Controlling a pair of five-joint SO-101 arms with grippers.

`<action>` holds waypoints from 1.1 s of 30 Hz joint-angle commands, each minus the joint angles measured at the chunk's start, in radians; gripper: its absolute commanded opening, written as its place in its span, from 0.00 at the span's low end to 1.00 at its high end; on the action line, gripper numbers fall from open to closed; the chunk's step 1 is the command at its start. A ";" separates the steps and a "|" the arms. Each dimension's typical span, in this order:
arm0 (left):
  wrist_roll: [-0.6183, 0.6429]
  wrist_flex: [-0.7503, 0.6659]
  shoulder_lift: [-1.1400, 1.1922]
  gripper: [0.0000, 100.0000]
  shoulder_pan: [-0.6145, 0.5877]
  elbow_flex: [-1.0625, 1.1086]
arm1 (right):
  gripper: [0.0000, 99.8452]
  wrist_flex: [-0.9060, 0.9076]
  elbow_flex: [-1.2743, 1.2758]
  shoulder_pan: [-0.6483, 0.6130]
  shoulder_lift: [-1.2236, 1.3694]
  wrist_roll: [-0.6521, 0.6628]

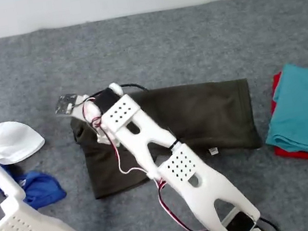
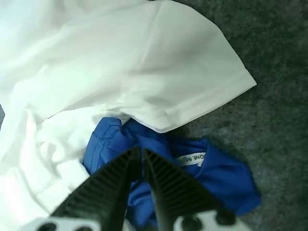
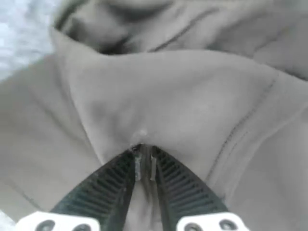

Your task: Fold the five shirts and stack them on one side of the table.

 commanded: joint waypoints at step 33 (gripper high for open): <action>-0.005 -0.057 -0.058 0.01 0.015 -0.005 | 0.04 0.042 0.652 0.176 -0.444 -0.089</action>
